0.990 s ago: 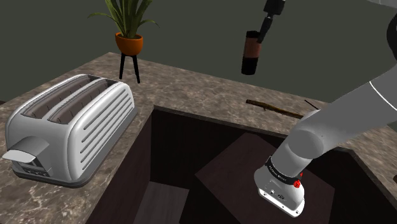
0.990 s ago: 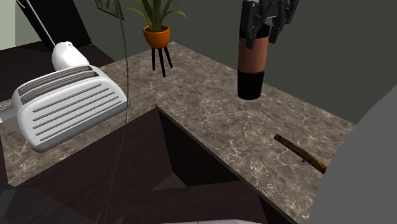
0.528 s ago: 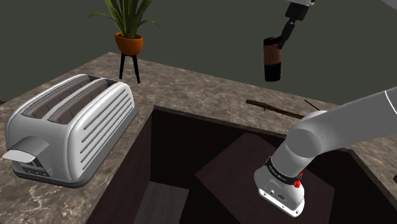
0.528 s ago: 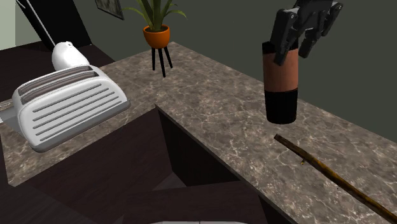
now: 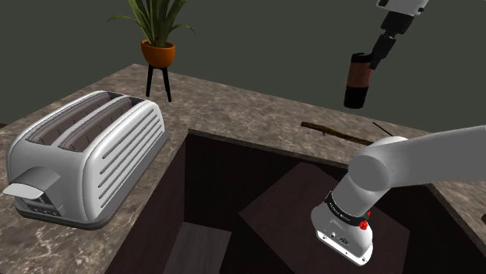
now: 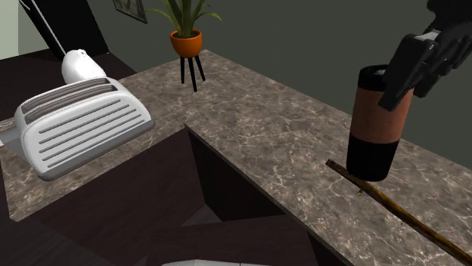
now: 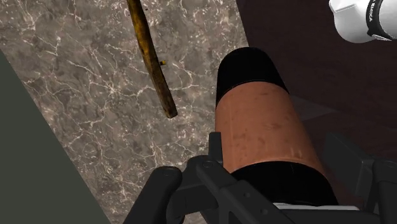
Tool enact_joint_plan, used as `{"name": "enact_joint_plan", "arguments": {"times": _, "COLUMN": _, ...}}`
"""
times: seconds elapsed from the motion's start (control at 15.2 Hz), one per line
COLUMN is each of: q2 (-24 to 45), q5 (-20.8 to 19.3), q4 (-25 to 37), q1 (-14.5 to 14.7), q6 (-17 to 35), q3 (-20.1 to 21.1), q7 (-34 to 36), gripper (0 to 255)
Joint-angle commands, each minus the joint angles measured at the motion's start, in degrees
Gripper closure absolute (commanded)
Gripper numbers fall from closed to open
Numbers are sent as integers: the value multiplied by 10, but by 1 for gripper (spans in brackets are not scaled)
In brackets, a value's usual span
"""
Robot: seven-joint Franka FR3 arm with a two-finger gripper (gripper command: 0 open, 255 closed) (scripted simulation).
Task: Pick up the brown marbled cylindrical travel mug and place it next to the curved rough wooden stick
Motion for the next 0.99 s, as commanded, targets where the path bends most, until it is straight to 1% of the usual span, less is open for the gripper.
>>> {"name": "enact_joint_plan", "arguments": {"times": 0.0, "q2": -20, "q5": -16, "q4": -2, "q1": -10, "q6": -13, "q3": -12, "q7": -22, "gripper": 255}}
{"name": "enact_joint_plan", "arguments": {"times": 0.2, "q2": -46, "q5": -40, "q4": -3, "q1": -24, "q6": -29, "q3": -32, "q7": -55, "gripper": 255}}
{"name": "enact_joint_plan", "arguments": {"times": 0.26, "q2": -60, "q5": -55, "q4": -1, "q1": -32, "q6": -39, "q3": -46, "q7": -77, "gripper": 255}}
{"name": "enact_joint_plan", "arguments": {"times": 0.92, "q2": -97, "q5": -75, "q4": -98, "q1": -44, "q6": 22, "q3": -62, "q7": -66, "gripper": 255}}
